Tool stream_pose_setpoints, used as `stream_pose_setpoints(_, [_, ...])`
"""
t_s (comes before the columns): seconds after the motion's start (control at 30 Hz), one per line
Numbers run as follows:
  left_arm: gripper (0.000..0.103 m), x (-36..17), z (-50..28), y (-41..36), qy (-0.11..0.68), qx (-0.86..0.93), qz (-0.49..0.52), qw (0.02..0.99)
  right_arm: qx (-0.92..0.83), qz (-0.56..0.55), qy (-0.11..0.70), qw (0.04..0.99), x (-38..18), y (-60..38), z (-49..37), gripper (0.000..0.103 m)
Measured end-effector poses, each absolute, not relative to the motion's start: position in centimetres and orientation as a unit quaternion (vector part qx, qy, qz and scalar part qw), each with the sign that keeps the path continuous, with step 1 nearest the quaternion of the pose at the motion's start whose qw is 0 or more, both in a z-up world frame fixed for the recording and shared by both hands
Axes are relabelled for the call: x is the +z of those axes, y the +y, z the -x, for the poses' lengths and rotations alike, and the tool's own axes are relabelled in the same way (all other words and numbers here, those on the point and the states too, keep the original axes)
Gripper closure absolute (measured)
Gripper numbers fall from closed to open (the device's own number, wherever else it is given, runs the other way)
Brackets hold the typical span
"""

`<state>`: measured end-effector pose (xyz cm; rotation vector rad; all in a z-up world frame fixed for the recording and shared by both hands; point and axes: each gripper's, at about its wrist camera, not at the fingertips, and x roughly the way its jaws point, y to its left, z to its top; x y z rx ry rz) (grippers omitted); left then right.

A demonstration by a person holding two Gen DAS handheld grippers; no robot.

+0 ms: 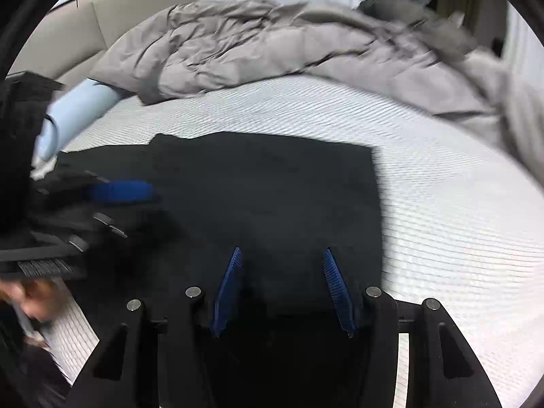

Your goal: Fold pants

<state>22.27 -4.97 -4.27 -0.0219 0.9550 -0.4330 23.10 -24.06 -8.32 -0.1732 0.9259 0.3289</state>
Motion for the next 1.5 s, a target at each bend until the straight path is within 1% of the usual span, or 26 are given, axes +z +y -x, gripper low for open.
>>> stream_pose_setpoints(0.1, [0.067, -4.3, -22.2, -3.3, 0.45, -0.227, 0.039, 0.863, 0.149, 0.139, 0.453, 0.868, -10.0, -23.0, -23.2, 0.051])
stream_pose_setpoints(0.13, [0.067, -4.2, -22.1, -2.8, 0.449, -0.23, 0.042, 0.863, 0.137, 0.136, 0.455, 0.869, -9.8, -23.8, -23.1, 0.051])
stream_pose_setpoints(0.23, [0.067, -4.3, -21.7, -1.1, 0.445, -0.242, 0.064, 0.86, 0.042, 0.12, 0.462, 0.878, -9.2, -27.0, -23.7, 0.051])
stream_pose_setpoints(0.27, [0.067, -4.2, -21.6, -0.8, 0.444, -0.242, 0.067, 0.86, 0.024, 0.091, 0.467, 0.879, -9.1, -28.4, -24.1, 0.05])
stream_pose_setpoints(0.33, [0.067, -3.5, -21.4, -0.7, 0.444, -0.236, 0.062, 0.862, 0.039, 0.052, 0.468, 0.881, -8.8, -29.3, -24.0, 0.05])
stream_pose_setpoints(0.47, [0.066, -0.7, -21.5, -1.1, 0.404, -0.206, 0.056, 0.889, 0.044, 0.079, 0.418, 0.904, -6.6, -27.8, -22.9, 0.05])
stream_pose_setpoints(0.5, [0.063, -0.6, -21.9, -1.2, 0.402, -0.2, 0.055, 0.892, 0.058, 0.075, 0.407, 0.908, -6.1, -27.2, -22.7, 0.05])
stream_pose_setpoints(0.57, [0.062, -1.5, -23.4, -1.1, 0.412, -0.188, 0.069, 0.889, 0.083, 0.066, 0.401, 0.91, -5.8, -25.9, -23.1, 0.05])
stream_pose_setpoints(0.63, [0.062, -3.2, -24.8, -0.6, 0.436, -0.167, 0.088, 0.88, 0.11, 0.063, 0.405, 0.905, -6.4, -24.3, -23.7, 0.05])
stream_pose_setpoints(0.7, [0.064, -3.6, -25.2, 0.5, 0.436, -0.176, 0.119, 0.875, 0.134, 0.066, 0.427, 0.892, -7.9, -22.5, -24.4, 0.05])
stream_pose_setpoints(0.77, [0.065, -3.2, -25.0, 1.6, 0.438, -0.173, 0.128, 0.873, 0.094, 0.104, 0.457, 0.879, -9.5, -21.9, -25.2, 0.05])
stream_pose_setpoints(0.8, [0.065, -3.1, -24.7, 2.2, 0.437, -0.173, 0.127, 0.873, 0.057, 0.129, 0.451, 0.881, -9.8, -22.2, -25.3, 0.048])
stream_pose_setpoints(0.83, [0.062, -3.0, -24.1, 2.6, 0.438, -0.164, 0.118, 0.876, 0.036, 0.138, 0.446, 0.884, -9.6, -22.8, -25.1, 0.046])
stream_pose_setpoints(0.9, [0.06, -2.8, -22.6, 3.2, 0.45, -0.121, 0.087, 0.88, 0.002, 0.147, 0.437, 0.888, -8.9, -23.9, -24.5, 0.045])
stream_pose_setpoints(0.93, [0.06, -2.7, -21.5, 3.6, 0.454, -0.12, 0.088, 0.878, 0.002, 0.146, 0.432, 0.89, -8.6, -24.3, -23.9, 0.045])
stream_pose_setpoints(1.0, [0.059, -2.3, -19.0, 3.7, 0.448, -0.139, 0.091, 0.878, 0.041, 0.123, 0.424, 0.897, -7.4, -24.7, -21.9, 0.045])
stream_pose_setpoints(1.07, [0.056, -1.7, -16.4, 2.8, 0.424, -0.133, 0.051, 0.894, 0.106, 0.093, 0.41, 0.901, -6.4, -24.2, -19.4, 0.045])
stream_pose_setpoints(1.1, [0.046, -1.6, -15.3, 2.4, 0.409, -0.133, 0.033, 0.902, 0.136, 0.086, 0.407, 0.899, -6.4, -23.9, -18.6, 0.045])
stream_pose_setpoints(1.13, [0.034, -1.8, -14.3, 1.7, 0.399, -0.144, 0.011, 0.906, 0.156, 0.086, 0.407, 0.896, -6.5, -23.2, -18.4, 0.045])
stream_pose_setpoints(1.17, [0.031, -2.4, -13.8, 1.3, 0.406, -0.153, -0.009, 0.901, 0.181, 0.092, 0.41, 0.889, -6.7, -22.5, -17.5, 0.045])
stream_pose_setpoints(1.23, [0.03, -3.9, -13.5, 1.3, 0.437, -0.146, -0.032, 0.887, 0.204, 0.128, 0.418, 0.876, -7.9, -21.2, -16.1, 0.045])
stream_pose_setpoints(1.3, [0.03, -4.4, -13.0, 2.5, 0.446, -0.146, -0.018, 0.883, 0.175, 0.178, 0.432, 0.867, -9.8, -21.8, -15.5, 0.045])
stream_pose_setpoints(1.33, [0.03, -4.1, -12.3, 3.5, 0.445, -0.148, -0.01, 0.883, 0.16, 0.188, 0.431, 0.868, -10.1, -22.4, -15.5, 0.043])
stream_pose_setpoints(1.37, [0.03, -3.7, -11.5, 4.4, 0.44, -0.148, -0.003, 0.886, 0.135, 0.191, 0.427, 0.873, -10.0, -23.8, -15.3, 0.039])
stream_pose_setpoints(1.5, [0.029, -2.2, -7.4, 8.9, 0.415, -0.119, 0.049, 0.901, 0.1, 0.171, 0.414, 0.888, -8.5, -28.0, -14.1, 0.037])
